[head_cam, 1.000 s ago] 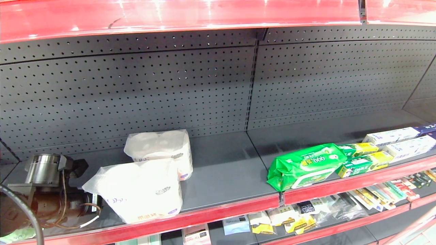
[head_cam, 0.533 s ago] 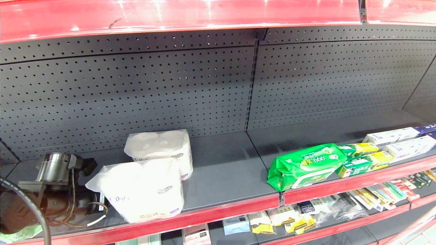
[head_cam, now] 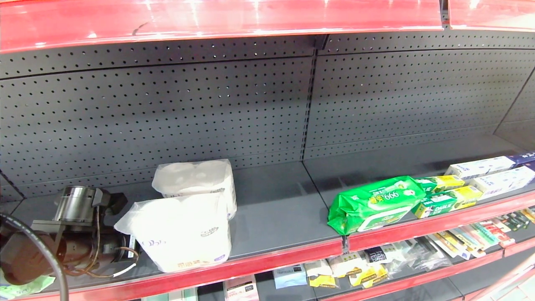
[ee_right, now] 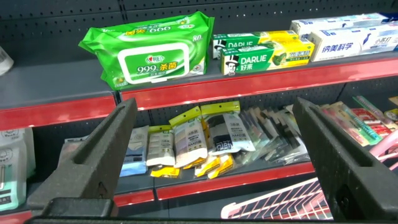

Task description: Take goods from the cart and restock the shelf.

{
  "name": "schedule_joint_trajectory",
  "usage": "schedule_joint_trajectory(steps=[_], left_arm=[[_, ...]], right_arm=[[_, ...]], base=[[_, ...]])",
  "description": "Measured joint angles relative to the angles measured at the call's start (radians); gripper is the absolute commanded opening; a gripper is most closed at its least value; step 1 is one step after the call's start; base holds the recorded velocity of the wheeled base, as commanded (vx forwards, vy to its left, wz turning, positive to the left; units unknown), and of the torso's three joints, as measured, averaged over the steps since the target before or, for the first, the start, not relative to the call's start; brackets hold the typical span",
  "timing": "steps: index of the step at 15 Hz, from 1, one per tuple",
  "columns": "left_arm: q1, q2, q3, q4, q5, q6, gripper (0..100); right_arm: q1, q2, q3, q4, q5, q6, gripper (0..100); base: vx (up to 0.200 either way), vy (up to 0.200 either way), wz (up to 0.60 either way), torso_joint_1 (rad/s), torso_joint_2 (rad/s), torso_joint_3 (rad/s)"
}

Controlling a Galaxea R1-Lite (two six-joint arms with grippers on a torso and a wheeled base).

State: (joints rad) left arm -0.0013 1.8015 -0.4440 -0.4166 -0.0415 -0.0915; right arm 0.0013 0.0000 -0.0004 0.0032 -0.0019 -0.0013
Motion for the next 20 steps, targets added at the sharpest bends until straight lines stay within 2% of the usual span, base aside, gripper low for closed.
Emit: schedule_joint_trajectory(steps=[20], left_arm=[[-0.017,-0.002,0.000,0.000,0.001,0.000,100]], right_arm=[[0.000,0.000,0.000,0.000,0.000,0.000,100]], base=[[0.000,0.000,0.00,0.000,0.00,0.000]])
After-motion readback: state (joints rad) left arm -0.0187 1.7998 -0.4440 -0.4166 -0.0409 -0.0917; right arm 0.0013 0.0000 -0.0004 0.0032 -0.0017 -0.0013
